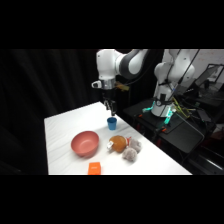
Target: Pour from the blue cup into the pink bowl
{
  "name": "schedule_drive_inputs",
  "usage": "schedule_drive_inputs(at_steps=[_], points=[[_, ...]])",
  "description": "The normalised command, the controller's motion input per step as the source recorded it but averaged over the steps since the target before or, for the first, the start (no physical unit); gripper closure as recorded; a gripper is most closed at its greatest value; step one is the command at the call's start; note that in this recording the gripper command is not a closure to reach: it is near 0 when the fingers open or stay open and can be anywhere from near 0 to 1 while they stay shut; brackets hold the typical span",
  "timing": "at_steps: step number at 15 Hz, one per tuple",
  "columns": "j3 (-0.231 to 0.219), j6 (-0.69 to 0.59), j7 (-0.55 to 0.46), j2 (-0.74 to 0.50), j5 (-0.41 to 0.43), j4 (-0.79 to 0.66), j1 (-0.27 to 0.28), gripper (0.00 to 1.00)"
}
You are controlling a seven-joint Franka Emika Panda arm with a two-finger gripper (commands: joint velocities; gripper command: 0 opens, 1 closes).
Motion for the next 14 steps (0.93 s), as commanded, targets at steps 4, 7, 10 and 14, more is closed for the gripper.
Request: schedule_drive_inputs(at_steps=[4,7,10,14], points=[[0.028,0.44,-0.06,0.17,0.200,-0.14,-0.002,0.00],[0.063,0.32,-0.07,0.21,0.207,-0.03,-0.010,0.00],[0.091,0.24,-0.11,0.21,0.231,0.02,-0.047,0.00],[0.119,0.17,-0.15,0.18,0.220,0.08,-0.097,0.00]])
